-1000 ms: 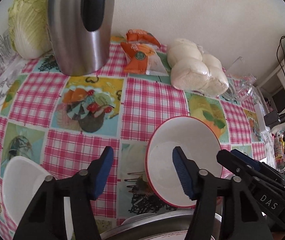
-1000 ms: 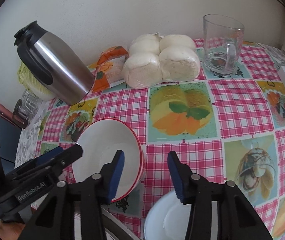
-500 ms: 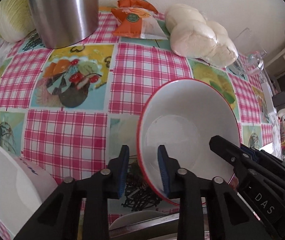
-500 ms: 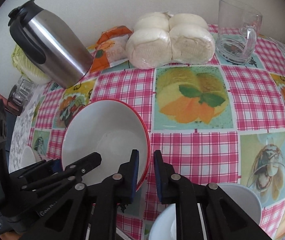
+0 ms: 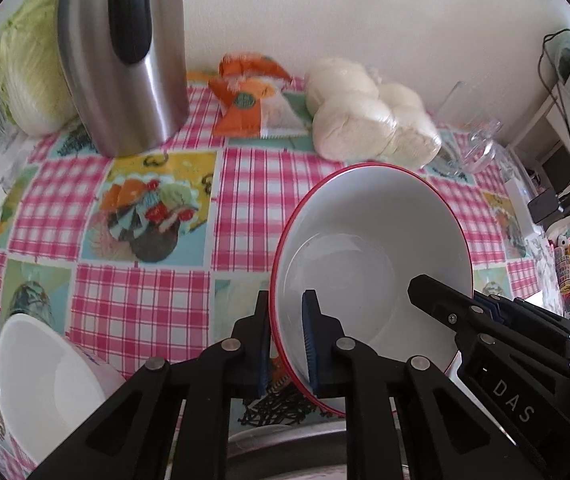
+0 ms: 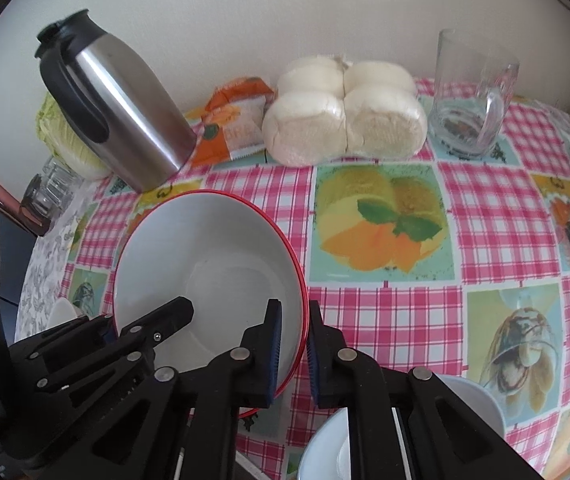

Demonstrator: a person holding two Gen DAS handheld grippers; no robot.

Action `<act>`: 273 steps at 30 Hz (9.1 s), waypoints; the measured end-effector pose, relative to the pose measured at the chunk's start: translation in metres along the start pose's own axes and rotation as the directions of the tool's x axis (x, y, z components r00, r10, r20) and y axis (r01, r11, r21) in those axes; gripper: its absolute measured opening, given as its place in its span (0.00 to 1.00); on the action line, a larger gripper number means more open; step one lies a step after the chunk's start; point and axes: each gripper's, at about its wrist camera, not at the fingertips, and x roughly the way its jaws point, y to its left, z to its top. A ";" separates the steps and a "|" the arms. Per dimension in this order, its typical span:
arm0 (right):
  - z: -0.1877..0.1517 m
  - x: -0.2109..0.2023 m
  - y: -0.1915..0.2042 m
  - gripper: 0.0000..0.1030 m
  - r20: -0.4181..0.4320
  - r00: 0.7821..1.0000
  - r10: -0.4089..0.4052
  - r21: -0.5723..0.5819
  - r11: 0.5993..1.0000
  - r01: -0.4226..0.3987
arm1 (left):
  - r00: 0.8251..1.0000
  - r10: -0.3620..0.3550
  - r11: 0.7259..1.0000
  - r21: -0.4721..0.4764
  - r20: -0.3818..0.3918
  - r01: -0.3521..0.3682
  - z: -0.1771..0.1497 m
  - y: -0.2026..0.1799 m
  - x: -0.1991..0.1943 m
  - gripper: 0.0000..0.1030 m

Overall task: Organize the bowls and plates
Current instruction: 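Lift the red-rimmed bowl with both tools toward the steel basin, then lower the red-rimmed bowl onto the floral plate inside the basin, then open both tools to release the red-rimmed bowl rim, then raise both tools up and away from the stacked basin, then move both open tools to the rim of the white square bowl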

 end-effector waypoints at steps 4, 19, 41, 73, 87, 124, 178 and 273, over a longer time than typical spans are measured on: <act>0.001 -0.025 0.006 0.12 0.053 0.999 -0.004 -0.012 1.000 0.005 | 0.998 -0.001 1.000 -0.002 0.063 0.001 -0.005 -0.009 -0.026 0.15; -0.048 -0.121 0.034 0.12 0.170 0.985 -0.023 -0.093 0.995 0.040 | 0.976 -0.024 0.998 -0.057 0.217 0.037 -0.071 -0.024 -0.120 0.15; -0.126 -0.174 0.070 0.13 0.221 0.975 0.026 -0.125 0.992 0.001 | 0.947 0.008 0.991 -0.126 0.320 0.035 -0.135 -0.002 -0.194 0.15; -0.157 -0.124 0.075 0.16 0.174 0.981 0.083 -0.015 0.997 -0.082 | 0.981 0.019 0.990 -0.139 0.193 0.008 -0.142 0.027 -0.161 0.15; -0.158 -0.121 0.065 0.16 0.152 0.985 0.077 0.007 0.997 -0.079 | 0.987 0.001 0.992 -0.128 0.161 0.020 -0.146 0.020 -0.152 0.15; -0.164 -0.083 0.048 0.20 0.068 0.997 0.040 0.058 0.997 -0.044 | 0.999 -0.048 0.975 -0.218 -0.012 0.044 -0.153 0.025 -0.099 0.15; -0.154 -0.115 0.033 1.00 0.199 0.980 -0.022 0.102 0.995 0.001 | 0.958 0.250 0.899 -0.401 0.141 -0.176 -0.151 0.073 -0.157 1.00; -0.043 -0.082 0.146 1.00 0.043 0.992 -0.117 0.192 0.976 0.107 | 0.967 0.074 0.824 -0.561 0.244 0.078 -0.101 0.215 -0.124 1.00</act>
